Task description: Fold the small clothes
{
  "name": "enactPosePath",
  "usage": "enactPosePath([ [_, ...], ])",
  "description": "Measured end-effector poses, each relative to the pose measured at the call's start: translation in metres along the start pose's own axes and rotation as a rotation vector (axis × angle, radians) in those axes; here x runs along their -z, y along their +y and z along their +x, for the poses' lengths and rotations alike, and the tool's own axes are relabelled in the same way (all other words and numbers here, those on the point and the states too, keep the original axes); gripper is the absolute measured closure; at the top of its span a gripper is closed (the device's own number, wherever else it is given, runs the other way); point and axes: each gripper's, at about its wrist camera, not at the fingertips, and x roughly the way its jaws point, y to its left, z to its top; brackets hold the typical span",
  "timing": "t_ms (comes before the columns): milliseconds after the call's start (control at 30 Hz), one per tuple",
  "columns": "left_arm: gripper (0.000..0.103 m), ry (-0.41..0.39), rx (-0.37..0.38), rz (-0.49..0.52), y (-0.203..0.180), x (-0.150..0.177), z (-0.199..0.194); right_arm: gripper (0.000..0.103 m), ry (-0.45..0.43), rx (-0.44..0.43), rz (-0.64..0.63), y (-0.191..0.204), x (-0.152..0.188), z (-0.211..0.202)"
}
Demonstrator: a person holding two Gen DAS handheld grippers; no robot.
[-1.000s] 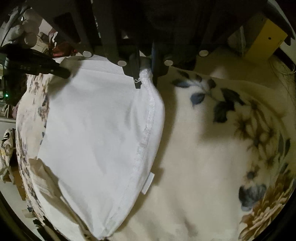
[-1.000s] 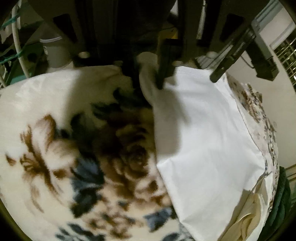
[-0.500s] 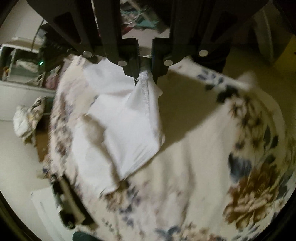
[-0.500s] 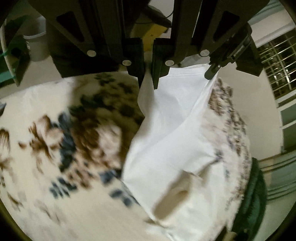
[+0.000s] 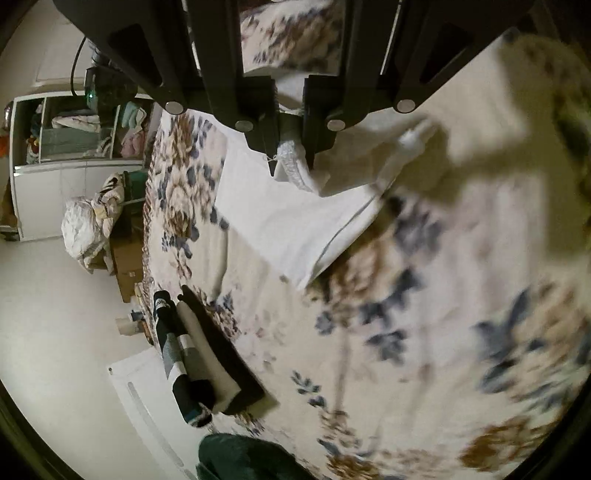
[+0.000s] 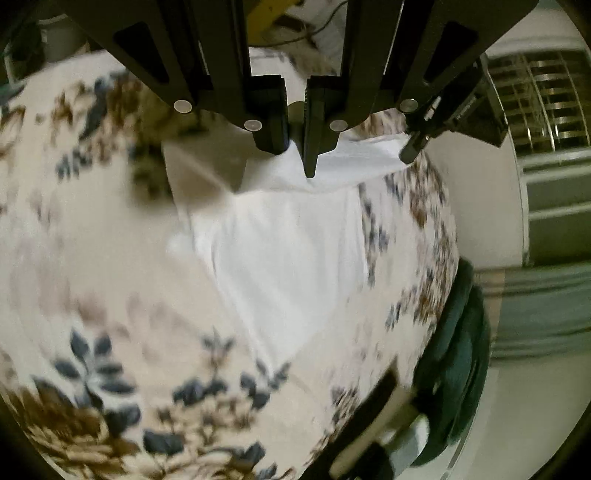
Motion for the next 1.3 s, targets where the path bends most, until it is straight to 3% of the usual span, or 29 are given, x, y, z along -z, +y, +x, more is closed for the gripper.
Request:
enactPosePath([
  [100, 0.093, 0.005, 0.0, 0.006, -0.007, -0.028, 0.026, 0.096, -0.038, -0.007, 0.024, -0.002, -0.04, 0.009],
  [200, 0.08, 0.006, 0.027, -0.017, -0.01, -0.053, 0.041, 0.094, -0.077, -0.074, 0.075, -0.001, -0.075, 0.026],
  [267, 0.052, -0.001, 0.062, -0.047, -0.008, -0.063, 0.043, 0.093, -0.099, -0.096, 0.077, 0.003, -0.089, 0.03],
  [300, 0.047, -0.013, 0.082, -0.065, -0.005, -0.068, 0.041, 0.091, -0.104, -0.102, 0.07, 0.006, -0.095, 0.03],
  [433, 0.046, -0.033, 0.075, -0.076, 0.005, -0.078, 0.034, 0.063, -0.128, -0.067, 0.008, 0.01, -0.103, 0.021],
  [467, 0.046, -0.036, 0.051, -0.064, 0.008, -0.078, 0.032, 0.061, -0.135, -0.047, -0.008, 0.01, -0.103, 0.019],
  [600, 0.046, 0.002, -0.07, 0.051, 0.007, -0.075, 0.045, 0.061, -0.131, 0.059, -0.082, 0.001, -0.098, 0.01],
  [733, 0.046, 0.075, -0.142, 0.156, -0.003, -0.076, 0.081, 0.061, -0.079, 0.129, -0.1, -0.008, -0.108, 0.028],
  [833, 0.051, 0.083, -0.181, 0.252, -0.018, -0.076, 0.099, 0.061, -0.051, 0.169, -0.132, -0.005, -0.118, 0.045],
  [867, 0.079, 0.071, -0.187, 0.286, -0.023, -0.075, 0.1, 0.062, -0.048, 0.184, -0.145, -0.003, -0.119, 0.049],
  [900, 0.096, 0.068, -0.198, 0.31, -0.026, -0.073, 0.101, 0.076, -0.064, 0.206, -0.158, 0.0, -0.12, 0.052],
  [933, 0.1, 0.071, -0.213, 0.323, -0.027, -0.073, 0.101, 0.1, -0.082, 0.241, -0.172, 0.004, -0.12, 0.054],
  [1167, 0.1, 0.005, -0.204, 0.237, -0.008, -0.091, 0.077, 0.101, -0.162, 0.247, -0.177, 0.024, -0.119, 0.048],
  [1233, 0.1, 0.002, -0.209, 0.207, 0.001, -0.101, 0.078, 0.101, -0.164, 0.242, -0.167, 0.026, -0.124, 0.051],
  [1300, 0.1, 0.03, -0.163, 0.177, 0.005, -0.111, 0.084, 0.101, -0.161, 0.253, -0.161, 0.028, -0.128, 0.055],
])
